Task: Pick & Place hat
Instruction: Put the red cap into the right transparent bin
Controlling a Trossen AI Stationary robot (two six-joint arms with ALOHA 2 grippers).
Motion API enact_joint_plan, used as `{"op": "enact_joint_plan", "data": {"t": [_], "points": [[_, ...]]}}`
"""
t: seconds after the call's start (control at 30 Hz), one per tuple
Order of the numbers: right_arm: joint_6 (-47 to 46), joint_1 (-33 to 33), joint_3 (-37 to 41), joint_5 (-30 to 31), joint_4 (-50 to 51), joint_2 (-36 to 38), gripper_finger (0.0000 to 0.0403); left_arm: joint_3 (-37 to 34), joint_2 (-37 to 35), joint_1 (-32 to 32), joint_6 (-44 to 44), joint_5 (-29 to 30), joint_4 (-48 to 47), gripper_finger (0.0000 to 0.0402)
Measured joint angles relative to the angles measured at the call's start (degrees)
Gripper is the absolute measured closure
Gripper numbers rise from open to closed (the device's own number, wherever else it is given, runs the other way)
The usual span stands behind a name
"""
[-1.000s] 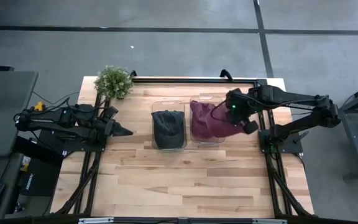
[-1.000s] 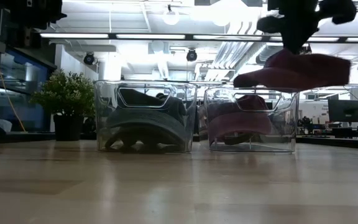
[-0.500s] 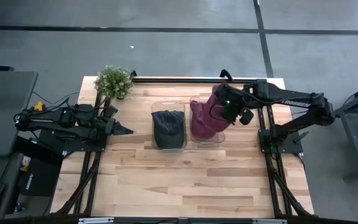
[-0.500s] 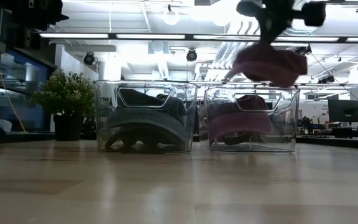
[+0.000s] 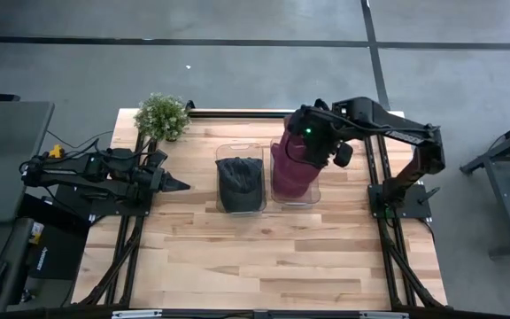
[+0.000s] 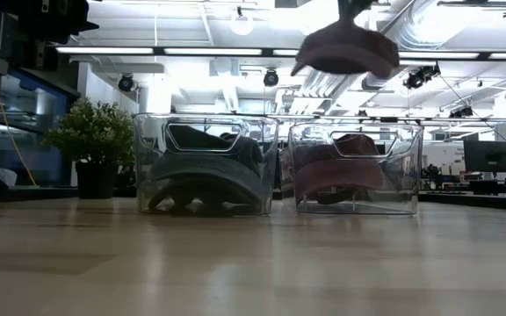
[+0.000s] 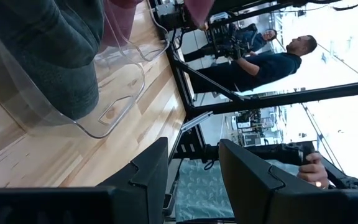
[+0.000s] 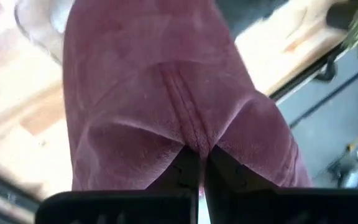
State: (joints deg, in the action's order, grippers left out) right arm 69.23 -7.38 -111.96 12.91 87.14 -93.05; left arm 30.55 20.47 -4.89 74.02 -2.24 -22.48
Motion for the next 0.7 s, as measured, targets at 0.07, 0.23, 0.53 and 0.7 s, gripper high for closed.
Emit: {"op": "enact_joint_plan", "data": {"t": [0.07, 0.23, 0.53, 0.7], "points": [[-0.14, 0.06, -2.44, -1.87, 0.07, -0.92, 0.0403, 0.00, 0.00, 0.00, 0.00, -0.06, -0.02, 0.0264], [0.21, 0.81, -4.30, -1.51, 0.08, -2.15, 0.0403, 0.00, 0.00, 0.00, -0.20, -0.11, -0.16, 0.0264], [3.31, 2.21, 1.17, 3.67, -0.47, -2.30, 0.0403, 0.00, 0.01, 0.00, -0.04, -0.08, -0.20, 0.0264], [6.50, 2.21, 6.08, 6.24, -3.63, -2.30, 0.0403, 0.00, 0.00, 0.00, 0.23, -0.09, -0.20, 0.0264]]}}
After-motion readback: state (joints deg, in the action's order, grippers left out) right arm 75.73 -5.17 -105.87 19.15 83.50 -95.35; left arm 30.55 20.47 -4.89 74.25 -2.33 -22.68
